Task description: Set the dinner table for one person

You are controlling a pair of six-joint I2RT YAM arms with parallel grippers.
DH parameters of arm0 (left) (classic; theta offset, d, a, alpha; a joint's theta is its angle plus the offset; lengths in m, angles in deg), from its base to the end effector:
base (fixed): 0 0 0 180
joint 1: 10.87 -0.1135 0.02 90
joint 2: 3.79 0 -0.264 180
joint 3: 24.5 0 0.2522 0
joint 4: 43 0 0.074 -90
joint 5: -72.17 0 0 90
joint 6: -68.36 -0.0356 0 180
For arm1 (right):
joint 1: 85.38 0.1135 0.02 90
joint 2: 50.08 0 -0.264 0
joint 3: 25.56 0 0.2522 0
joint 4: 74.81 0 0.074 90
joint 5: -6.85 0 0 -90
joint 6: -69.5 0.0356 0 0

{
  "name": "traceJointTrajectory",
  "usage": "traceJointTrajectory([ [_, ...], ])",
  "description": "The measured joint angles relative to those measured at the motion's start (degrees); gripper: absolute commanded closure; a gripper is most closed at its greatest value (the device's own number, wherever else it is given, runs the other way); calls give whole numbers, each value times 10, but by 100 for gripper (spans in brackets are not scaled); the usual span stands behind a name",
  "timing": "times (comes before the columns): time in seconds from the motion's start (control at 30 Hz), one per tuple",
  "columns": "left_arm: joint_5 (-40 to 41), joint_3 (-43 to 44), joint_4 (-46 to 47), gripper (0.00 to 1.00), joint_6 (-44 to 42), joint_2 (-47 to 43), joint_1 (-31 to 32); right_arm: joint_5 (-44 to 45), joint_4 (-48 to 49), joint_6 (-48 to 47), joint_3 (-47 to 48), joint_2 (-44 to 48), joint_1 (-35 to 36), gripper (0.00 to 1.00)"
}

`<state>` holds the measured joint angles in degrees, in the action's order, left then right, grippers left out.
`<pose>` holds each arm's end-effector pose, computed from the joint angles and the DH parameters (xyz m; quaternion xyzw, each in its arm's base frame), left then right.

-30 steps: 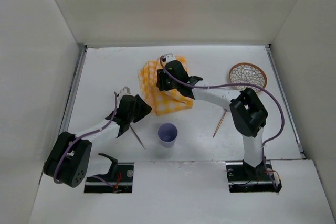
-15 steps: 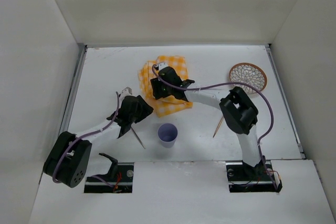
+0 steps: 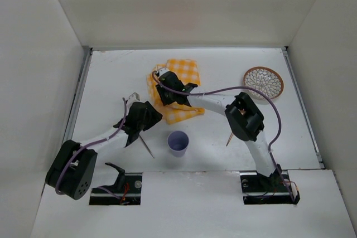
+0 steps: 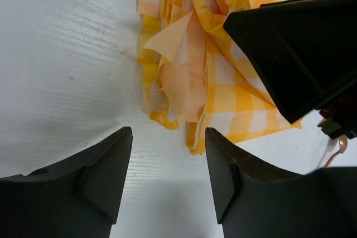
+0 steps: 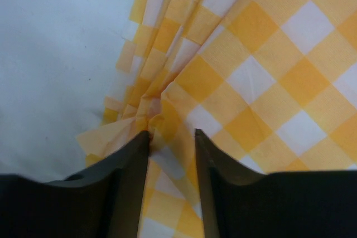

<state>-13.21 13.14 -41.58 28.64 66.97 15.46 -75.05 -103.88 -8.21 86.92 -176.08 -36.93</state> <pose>0.2140 -0.1027 0.1674 -0.2003 0.8496 -0.2741 0.4037 0.3359 0.3715 0.1942 -0.2565 0.8771 0.1470 0.3787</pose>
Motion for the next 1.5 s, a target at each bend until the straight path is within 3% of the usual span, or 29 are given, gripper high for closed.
traceJointTrajectory([
  [0.13,1,0,0,48,0,5,4,6,-10,5,6,-10,1,84],
  [0.27,1,0,0,48,0,18,9,11,-10,17,6,-10,1,91],
  [0.57,1,19,6,47,-1,49,14,5,76,103,-115,99,-26,91],
  [0.93,8,89,36,50,-12,144,23,-14,292,281,-338,306,-146,91],
  [1.03,17,104,50,60,-14,168,32,-18,335,319,-390,327,-168,91],
  [1.2,23,120,62,87,-12,199,38,-23,384,369,-461,348,-196,91],
  [1.5,28,132,52,97,-8,210,12,-11,434,412,-564,441,-269,91],
])
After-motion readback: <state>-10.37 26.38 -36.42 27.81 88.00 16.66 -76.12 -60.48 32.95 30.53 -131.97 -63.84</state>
